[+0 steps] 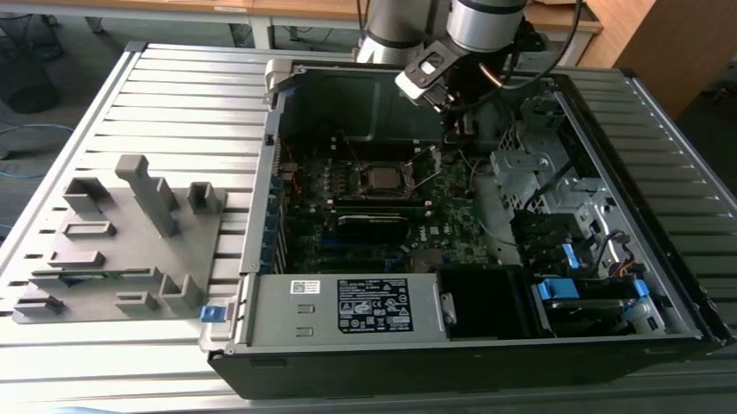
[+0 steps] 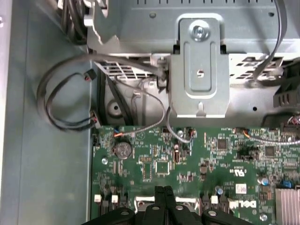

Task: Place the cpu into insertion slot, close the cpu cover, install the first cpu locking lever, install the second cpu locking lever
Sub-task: 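Close the cpu cover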

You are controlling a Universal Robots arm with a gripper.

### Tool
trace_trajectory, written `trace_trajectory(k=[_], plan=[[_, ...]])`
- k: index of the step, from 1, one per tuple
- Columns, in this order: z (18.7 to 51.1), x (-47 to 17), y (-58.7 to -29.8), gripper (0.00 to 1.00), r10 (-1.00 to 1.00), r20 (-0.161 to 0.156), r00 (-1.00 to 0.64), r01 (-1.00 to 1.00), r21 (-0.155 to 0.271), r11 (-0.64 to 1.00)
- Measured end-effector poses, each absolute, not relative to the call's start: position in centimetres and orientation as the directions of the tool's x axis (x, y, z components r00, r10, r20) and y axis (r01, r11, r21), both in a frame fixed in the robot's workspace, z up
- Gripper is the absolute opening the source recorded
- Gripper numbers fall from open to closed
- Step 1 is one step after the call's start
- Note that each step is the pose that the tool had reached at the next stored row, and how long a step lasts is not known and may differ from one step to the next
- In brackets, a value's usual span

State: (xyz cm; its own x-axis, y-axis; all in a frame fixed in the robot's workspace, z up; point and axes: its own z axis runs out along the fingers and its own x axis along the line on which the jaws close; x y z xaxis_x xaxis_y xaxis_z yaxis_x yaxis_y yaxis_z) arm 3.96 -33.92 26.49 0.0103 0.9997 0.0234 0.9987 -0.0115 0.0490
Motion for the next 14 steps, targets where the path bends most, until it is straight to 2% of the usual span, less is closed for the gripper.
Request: trace_trajectory(k=[14], plan=[[26.48, 4.83, -33.92, 0.10, 1.000, 0.023, 0.010, 0.999, 0.049, -0.012]])
